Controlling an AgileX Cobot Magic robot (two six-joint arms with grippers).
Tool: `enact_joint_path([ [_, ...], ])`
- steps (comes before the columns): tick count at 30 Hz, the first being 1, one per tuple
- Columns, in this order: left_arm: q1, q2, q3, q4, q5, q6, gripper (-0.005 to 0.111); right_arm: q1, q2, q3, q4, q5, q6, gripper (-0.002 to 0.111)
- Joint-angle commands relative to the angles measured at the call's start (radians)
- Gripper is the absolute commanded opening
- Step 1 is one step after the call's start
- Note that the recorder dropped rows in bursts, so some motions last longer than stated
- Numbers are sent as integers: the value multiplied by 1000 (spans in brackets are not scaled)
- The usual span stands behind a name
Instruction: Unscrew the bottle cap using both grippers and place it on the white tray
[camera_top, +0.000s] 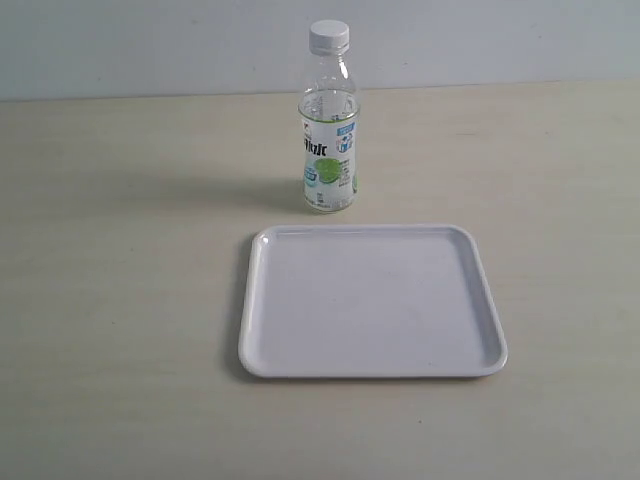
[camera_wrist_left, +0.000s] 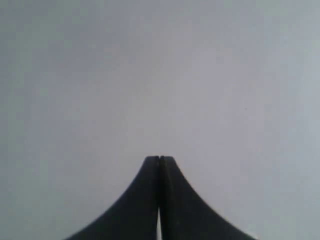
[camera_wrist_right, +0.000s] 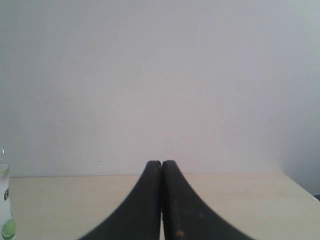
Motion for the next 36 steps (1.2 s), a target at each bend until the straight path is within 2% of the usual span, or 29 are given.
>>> enact_joint_path([
  [1, -7, 216, -63, -4, -128, -45, 0, -3, -6, 4, -2, -6, -2, 0],
  [4, -7, 441, -173, 56, -180, -87, 0, -3, -6, 4, -2, -6, -2, 0],
  [9, -7, 866, -397, 379, -180, -111, 0, -3, -6, 4, -2, -6, -2, 0],
  [12, -7, 1090, -502, 429, -186, -154, 0, -3, -6, 4, -2, -6, -2, 0],
  [15, -7, 1285, -597, 503, -224, -181, 0, -3, -6, 4, -2, -6, -2, 0],
  [19, -7, 1513, -736, 735, -288, -188, 0, -3, -6, 4, -2, -6, -2, 0],
  [29, -7, 1840, -980, 1079, -401, -180, 0, -3, -6, 4, -2, -6, -2, 0],
  [32, -7, 1912, -1033, 1118, -517, -177, 0, -3, -6, 4, -2, -6, -2, 0],
  [36, -9, 2006, -1095, 1128, -733, -87, 0, -3, -6, 4, -2, -6, -2, 0],
])
